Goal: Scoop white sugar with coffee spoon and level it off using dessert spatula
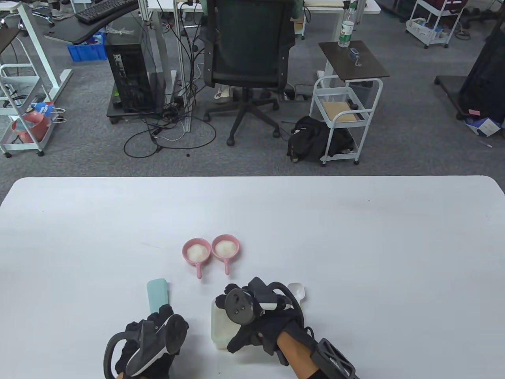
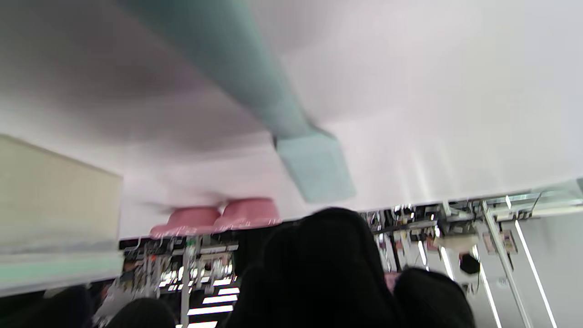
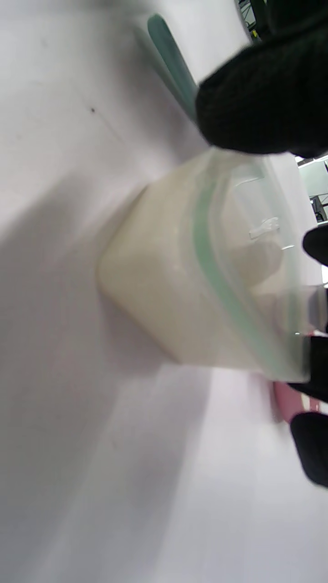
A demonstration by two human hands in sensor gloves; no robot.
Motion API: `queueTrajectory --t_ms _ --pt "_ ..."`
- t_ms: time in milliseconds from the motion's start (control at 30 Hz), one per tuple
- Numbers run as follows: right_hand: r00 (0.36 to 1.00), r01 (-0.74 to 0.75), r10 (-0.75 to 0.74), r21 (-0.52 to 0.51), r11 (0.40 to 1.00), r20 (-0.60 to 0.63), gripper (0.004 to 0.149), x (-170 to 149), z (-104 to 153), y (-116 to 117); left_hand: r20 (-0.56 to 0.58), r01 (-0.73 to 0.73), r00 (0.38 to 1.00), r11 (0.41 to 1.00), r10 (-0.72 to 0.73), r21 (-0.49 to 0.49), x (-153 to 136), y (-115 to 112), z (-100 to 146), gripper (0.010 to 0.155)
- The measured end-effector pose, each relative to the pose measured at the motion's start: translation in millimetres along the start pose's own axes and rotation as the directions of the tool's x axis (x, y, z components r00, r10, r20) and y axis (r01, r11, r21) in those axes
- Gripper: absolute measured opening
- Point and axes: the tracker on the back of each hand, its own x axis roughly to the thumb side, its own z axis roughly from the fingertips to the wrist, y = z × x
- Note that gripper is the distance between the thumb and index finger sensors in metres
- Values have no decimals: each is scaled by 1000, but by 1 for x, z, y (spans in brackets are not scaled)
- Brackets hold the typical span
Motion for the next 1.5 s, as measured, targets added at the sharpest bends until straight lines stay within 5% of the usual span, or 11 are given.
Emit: queueTrajectory --t_ms 133,367,567,667,733,867,1000,1100,1300,1500 --pt "1000 13 -13 -24 1000 8 109 -2 0 1 124 35 992 999 -37 15 18 2 8 60" --pt "1000 12 -12 -20 1000 -11 110 -4 1 1 323 32 946 987 20 -156 40 -9 14 56" --pt "997 70 -70 41 997 7 103 -9 1 3 322 -30 942 978 96 -205 40 -2 8 54" --pt "977 211 -212 40 977 21 88 -14 2 1 320 -66 936 968 143 -241 37 -2 4 54" --pt "988 157 -157 30 987 3 83 -12 2 3 315 -85 934 962 167 -258 35 -3 4 54" --pt "992 123 -123 35 992 -2 85 -8 2 4 315 -78 936 966 156 -248 35 -4 5 54" --pt "993 114 -115 70 991 12 101 -9 2 6 316 -76 937 967 153 -243 35 -5 6 54" --pt "991 131 -132 61 990 5 94 -8 1 8 312 -85 936 965 163 -248 35 -5 6 54" --pt "992 -124 126 60 990 -30 109 8 -1 17 313 -73 938 969 147 -234 37 -5 6 54" --pt "941 -337 333 -87 938 -52 112 23 -1 19 313 -78 937 968 153 -239 37 -5 6 54"
